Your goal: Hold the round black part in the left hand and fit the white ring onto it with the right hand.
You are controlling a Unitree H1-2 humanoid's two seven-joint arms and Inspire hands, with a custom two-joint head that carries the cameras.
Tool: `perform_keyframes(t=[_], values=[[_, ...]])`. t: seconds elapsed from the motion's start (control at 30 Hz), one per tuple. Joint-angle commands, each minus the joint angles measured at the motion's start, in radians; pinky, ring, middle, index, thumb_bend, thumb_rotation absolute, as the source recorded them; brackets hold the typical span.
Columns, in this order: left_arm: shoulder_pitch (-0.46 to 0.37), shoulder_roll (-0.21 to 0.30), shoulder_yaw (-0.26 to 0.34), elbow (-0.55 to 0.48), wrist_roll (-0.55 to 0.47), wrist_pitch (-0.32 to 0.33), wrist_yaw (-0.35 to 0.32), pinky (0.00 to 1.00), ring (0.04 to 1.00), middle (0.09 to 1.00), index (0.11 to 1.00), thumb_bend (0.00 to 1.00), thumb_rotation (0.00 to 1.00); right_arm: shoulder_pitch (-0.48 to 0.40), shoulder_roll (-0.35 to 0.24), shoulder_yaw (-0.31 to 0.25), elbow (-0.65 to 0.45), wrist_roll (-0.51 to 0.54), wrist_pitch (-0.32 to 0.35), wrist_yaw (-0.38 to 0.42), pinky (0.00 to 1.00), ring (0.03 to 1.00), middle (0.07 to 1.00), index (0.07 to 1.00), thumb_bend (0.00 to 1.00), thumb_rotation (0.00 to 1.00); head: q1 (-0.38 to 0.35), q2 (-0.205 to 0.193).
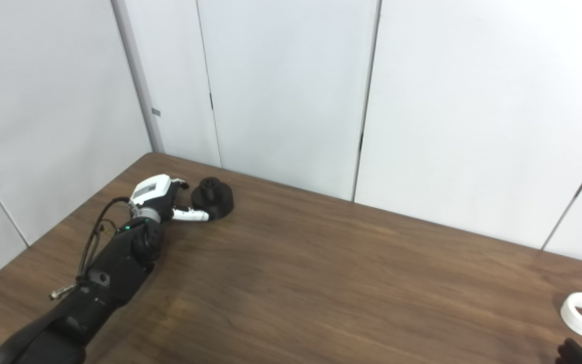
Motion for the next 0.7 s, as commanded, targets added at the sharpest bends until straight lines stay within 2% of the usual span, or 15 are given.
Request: perform_keyframes(t=[0.0, 0.67], values=[[-0.062, 0.018, 0.000, -0.012, 0.001, -0.014, 0.031, 0.96, 0.961, 0.930, 0.815, 1.00, 0.53, -0.007, -0.008, -0.002, -0.034, 0.000, -0.027, -0.004, 0.92, 0.935, 0.920, 0.902, 0.76, 1.00, 0.000, 0.001], [-0.087, 0.020, -0.052, 0.016, -0.042, -0.026, 0.009, 0.98, 0.972, 0.941, 0.836, 1.00, 0.48, -0.002, -0.004, 0.000, -0.058, -0.011, -0.016, -0.010, 0.96, 0.951, 0.935, 0.919, 0.69, 1.00, 0.001, 0.012]])
